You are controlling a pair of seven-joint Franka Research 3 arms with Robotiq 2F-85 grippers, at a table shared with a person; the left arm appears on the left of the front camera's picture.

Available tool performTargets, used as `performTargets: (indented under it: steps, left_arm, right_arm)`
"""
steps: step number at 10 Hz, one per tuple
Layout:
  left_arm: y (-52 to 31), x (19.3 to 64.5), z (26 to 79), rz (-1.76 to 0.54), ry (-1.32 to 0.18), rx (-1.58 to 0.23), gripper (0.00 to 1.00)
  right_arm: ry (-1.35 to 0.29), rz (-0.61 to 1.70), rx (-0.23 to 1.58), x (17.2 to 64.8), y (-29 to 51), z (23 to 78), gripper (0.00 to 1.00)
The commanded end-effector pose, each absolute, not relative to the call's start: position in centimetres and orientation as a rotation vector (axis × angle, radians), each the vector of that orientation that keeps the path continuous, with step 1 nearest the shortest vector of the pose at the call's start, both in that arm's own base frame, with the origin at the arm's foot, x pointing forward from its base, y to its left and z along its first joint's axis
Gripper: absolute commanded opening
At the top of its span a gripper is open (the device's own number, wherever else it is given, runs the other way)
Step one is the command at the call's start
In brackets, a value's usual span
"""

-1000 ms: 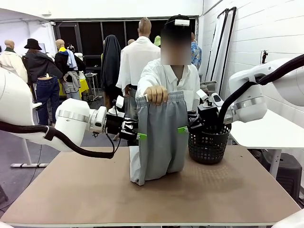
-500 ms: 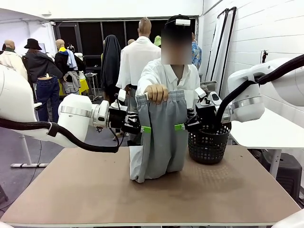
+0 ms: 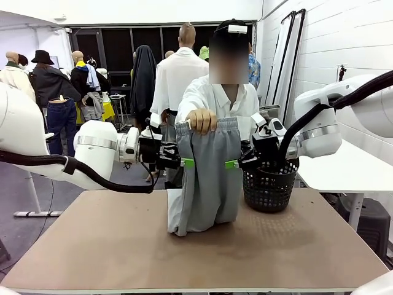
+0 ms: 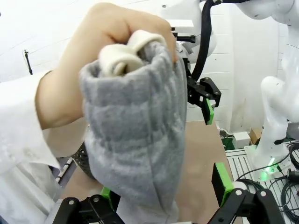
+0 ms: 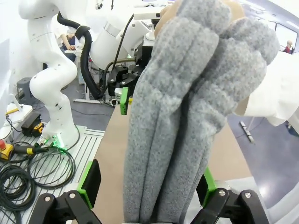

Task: Fold the training pants.
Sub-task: Grab both ends of the Training pants handed by a person.

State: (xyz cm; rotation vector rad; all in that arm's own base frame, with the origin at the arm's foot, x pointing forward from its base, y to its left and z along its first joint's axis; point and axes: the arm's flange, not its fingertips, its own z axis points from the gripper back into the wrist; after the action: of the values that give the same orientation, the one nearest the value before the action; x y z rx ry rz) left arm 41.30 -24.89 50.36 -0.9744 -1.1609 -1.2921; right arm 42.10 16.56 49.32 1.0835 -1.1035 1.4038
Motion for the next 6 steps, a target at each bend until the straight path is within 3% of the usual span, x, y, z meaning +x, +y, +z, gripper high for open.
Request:
performTargets:
  steps: [1,6]
  left_arm:
    - [-24.0,40.4,50.2,-1.214,-1.182,-0.962,1.0]
    - [-22.8,40.9,50.3,-1.151,-1.221,-0.939,1.0]
  right_arm:
    - [-1.147,1.396,1.08,42.0,16.8,49.5,1.0]
    - [-1.175,1.353,1.076,42.3,17.3,49.5,1.0]
